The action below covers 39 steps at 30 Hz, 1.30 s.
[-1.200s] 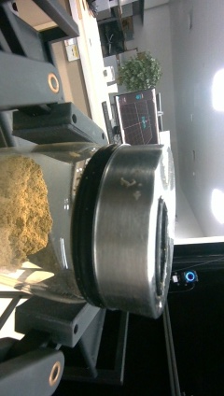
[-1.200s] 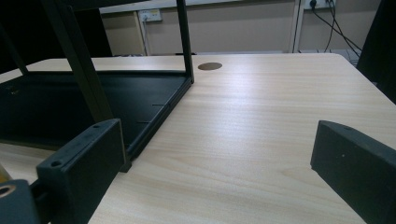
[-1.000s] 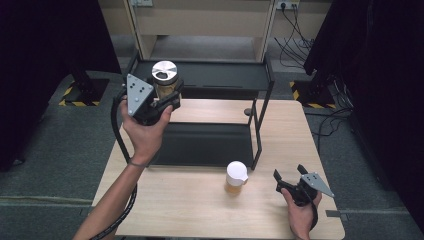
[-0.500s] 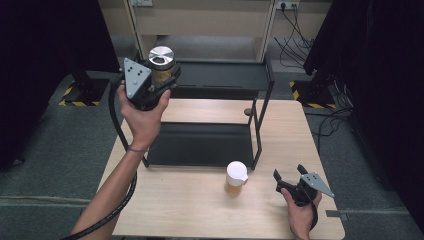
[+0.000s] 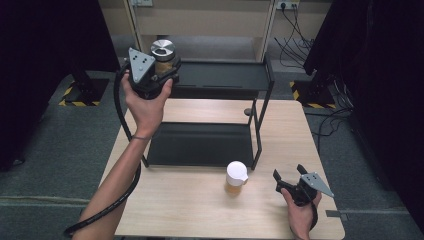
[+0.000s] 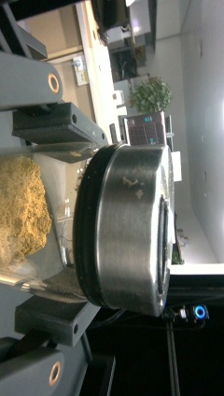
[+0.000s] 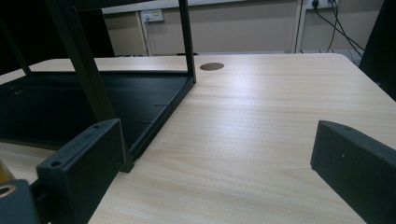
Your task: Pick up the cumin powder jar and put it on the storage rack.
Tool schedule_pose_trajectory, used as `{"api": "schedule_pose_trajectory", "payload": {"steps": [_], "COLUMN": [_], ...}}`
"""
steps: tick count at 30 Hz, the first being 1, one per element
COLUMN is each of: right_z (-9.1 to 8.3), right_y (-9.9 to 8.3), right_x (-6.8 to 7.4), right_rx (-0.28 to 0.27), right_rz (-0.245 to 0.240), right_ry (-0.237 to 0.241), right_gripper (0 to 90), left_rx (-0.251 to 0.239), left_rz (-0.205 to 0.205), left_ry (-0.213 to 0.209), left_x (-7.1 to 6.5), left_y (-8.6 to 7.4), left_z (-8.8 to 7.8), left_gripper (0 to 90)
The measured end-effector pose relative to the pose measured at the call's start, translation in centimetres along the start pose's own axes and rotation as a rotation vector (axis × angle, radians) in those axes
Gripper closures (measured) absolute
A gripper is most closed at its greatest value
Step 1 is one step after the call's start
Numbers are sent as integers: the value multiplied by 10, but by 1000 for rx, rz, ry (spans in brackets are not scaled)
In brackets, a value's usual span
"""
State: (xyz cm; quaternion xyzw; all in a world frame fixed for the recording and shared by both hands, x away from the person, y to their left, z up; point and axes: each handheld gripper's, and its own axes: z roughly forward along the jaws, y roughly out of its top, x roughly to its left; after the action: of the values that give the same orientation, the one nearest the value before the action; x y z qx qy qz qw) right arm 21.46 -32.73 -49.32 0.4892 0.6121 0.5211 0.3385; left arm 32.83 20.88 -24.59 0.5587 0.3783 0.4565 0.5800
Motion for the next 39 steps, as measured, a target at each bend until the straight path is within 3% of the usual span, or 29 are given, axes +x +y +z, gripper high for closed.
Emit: {"api": "schedule_pose_trajectory", "payload": {"steps": [18, 39], "right_z": [0, 0], "right_y": [0, 0], "right_x": [0, 0], "right_rx": [1, 3], "right_rz": [0, -2], "right_ry": [2, 2], "right_gripper": [31, 31], "left_rx": [73, 98], "left_rz": [-16, -59], "left_ry": [47, 63], "left_x": [0, 6], "left_y": [3, 0], "left_z": [30, 37], "left_gripper": [308, 308]}}
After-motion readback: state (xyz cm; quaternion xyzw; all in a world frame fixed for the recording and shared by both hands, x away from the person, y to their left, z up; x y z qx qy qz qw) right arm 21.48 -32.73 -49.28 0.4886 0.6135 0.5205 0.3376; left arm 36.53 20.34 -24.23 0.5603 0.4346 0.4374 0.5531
